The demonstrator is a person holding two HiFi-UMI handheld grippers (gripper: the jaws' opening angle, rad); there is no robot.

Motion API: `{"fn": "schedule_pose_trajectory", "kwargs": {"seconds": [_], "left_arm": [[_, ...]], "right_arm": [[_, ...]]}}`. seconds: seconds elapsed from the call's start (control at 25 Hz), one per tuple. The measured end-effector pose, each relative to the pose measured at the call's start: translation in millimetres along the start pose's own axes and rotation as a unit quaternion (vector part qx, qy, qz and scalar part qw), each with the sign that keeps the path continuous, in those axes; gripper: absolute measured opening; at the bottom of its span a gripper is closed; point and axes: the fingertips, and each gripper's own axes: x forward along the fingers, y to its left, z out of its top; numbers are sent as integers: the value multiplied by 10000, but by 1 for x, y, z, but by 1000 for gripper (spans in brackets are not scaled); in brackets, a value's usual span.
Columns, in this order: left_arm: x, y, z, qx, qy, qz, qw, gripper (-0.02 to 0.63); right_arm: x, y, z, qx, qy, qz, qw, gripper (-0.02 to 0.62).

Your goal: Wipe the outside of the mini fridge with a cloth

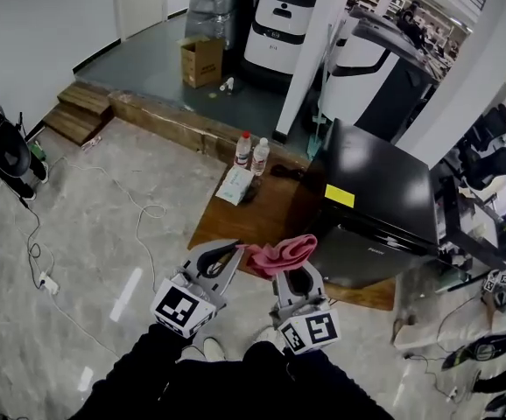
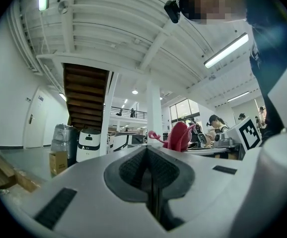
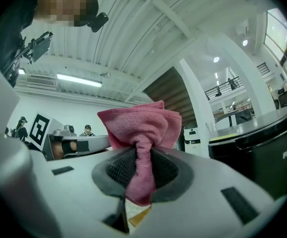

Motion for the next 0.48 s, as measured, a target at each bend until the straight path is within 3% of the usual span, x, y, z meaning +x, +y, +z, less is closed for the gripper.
{"fn": "schedule_pose_trajectory", "kwargs": {"seconds": [0.24,0.48], "left_arm": [[5,61,-8,-126,8,95,9999,6],[50,113,-23,-97,148,-3,9998,6]], "right_arm": [[61,2,-13,175,5,-33,9998,71],[133,-32,-29,736,-173,-136,9970,71]]}}
